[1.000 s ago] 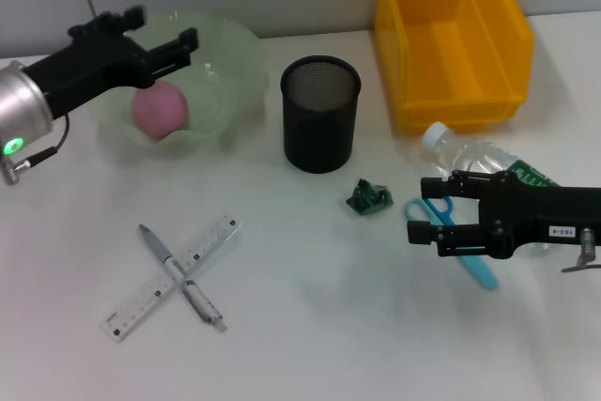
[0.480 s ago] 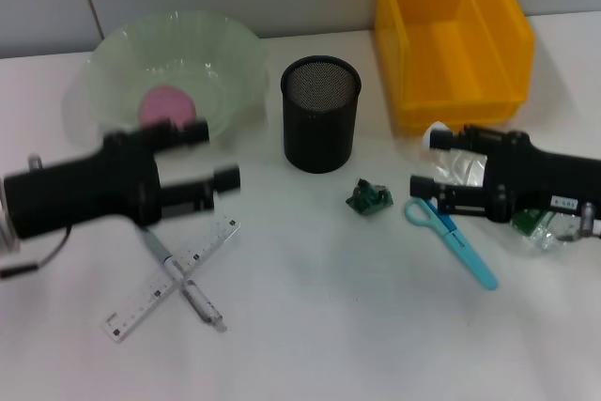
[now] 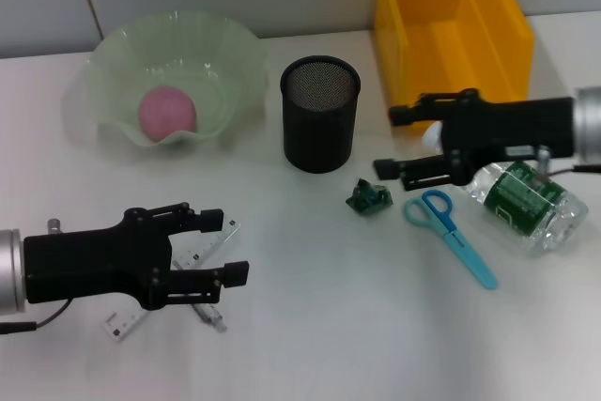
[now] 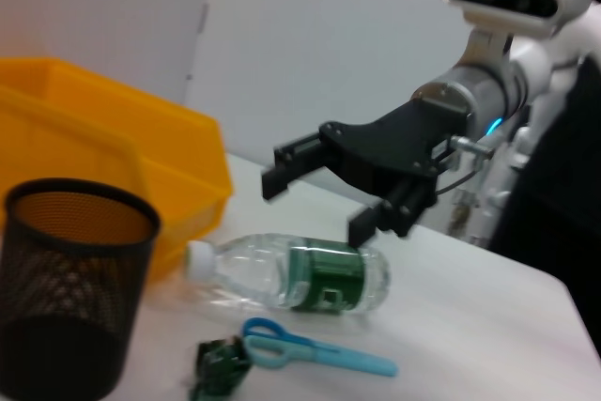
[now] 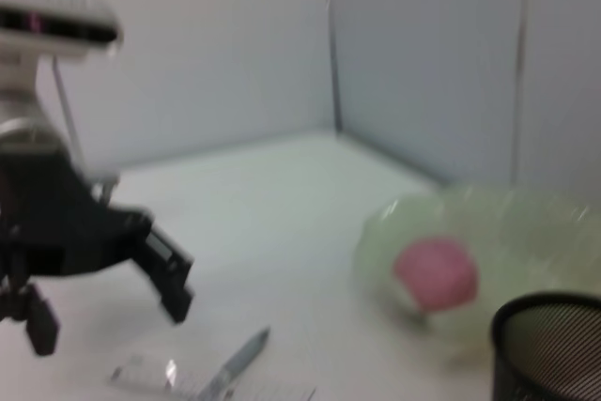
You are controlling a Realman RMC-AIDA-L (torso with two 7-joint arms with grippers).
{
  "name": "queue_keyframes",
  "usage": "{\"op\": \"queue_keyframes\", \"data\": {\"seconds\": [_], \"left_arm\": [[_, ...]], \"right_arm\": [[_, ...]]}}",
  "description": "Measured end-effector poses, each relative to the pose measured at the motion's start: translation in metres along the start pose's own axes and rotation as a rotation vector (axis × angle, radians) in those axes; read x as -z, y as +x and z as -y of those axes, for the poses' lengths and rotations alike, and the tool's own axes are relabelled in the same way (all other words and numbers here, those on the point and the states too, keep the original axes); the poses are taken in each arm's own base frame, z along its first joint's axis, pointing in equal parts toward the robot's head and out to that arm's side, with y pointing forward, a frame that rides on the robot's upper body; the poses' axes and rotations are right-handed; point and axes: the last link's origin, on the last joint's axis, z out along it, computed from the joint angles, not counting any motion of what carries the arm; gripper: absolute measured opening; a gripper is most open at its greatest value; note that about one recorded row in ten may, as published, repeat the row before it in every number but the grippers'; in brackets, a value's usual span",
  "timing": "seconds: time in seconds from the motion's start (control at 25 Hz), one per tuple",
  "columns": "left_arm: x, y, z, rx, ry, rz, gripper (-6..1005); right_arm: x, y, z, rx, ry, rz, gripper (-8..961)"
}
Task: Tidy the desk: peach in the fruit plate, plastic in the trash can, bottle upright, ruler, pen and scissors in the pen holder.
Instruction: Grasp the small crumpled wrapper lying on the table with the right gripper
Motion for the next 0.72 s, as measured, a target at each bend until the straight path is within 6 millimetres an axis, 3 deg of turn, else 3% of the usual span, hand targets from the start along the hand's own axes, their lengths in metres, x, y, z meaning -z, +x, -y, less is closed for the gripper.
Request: {"op": "queue_keyframes", "data": {"seconds": [0.2, 0.4, 0.72], "left_arm": [[0.004, 0.000, 0.004, 0.001, 0.032, -0.009, 846], [0.006, -0.001, 0.004, 0.006, 0.038, -0.012, 847], [0.008, -0.003, 0.004, 0.012, 0.046, -0.011, 846]], "right_arm": [[-0.023, -0.028, 0.003, -0.010, -0.046, -0.238, 707], [-0.039, -0.042, 0.005, 0.024, -0.014, -0.389, 703], [-0.060, -0.045, 0.007, 0.077, 0.039, -0.522, 695]]}}
